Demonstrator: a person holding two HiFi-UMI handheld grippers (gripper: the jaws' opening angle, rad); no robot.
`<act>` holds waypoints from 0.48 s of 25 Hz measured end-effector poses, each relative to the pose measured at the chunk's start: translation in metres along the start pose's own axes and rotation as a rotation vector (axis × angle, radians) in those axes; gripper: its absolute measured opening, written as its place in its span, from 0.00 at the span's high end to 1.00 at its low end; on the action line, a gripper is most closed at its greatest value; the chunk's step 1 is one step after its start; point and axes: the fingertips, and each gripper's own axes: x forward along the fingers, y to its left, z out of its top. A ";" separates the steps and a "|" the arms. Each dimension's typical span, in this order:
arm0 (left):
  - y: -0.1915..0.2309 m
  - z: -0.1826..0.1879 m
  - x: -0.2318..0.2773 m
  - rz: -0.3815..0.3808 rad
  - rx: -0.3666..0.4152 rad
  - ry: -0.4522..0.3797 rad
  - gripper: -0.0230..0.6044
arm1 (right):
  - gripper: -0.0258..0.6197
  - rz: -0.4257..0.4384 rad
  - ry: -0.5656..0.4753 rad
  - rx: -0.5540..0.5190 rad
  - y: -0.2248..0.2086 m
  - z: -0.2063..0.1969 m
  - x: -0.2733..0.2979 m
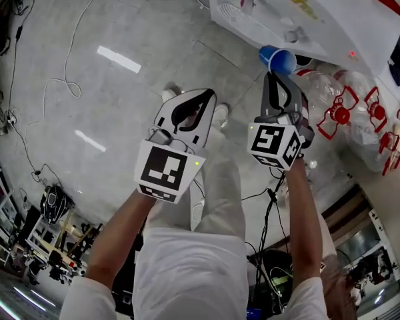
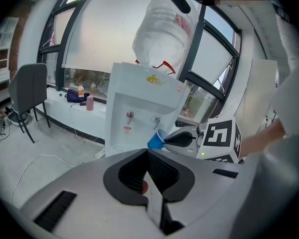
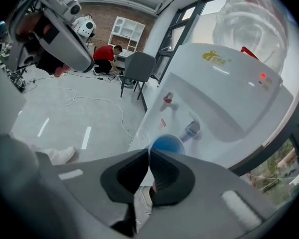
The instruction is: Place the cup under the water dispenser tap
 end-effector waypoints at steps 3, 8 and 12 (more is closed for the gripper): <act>0.004 -0.004 0.008 -0.007 0.001 0.005 0.96 | 0.92 0.000 0.015 -0.016 0.001 -0.006 0.013; 0.008 -0.010 0.019 -0.019 0.006 0.011 0.96 | 0.92 -0.002 0.038 -0.035 0.001 -0.016 0.033; 0.011 -0.016 0.030 -0.026 0.006 0.016 0.96 | 0.92 -0.006 0.054 -0.051 0.001 -0.025 0.048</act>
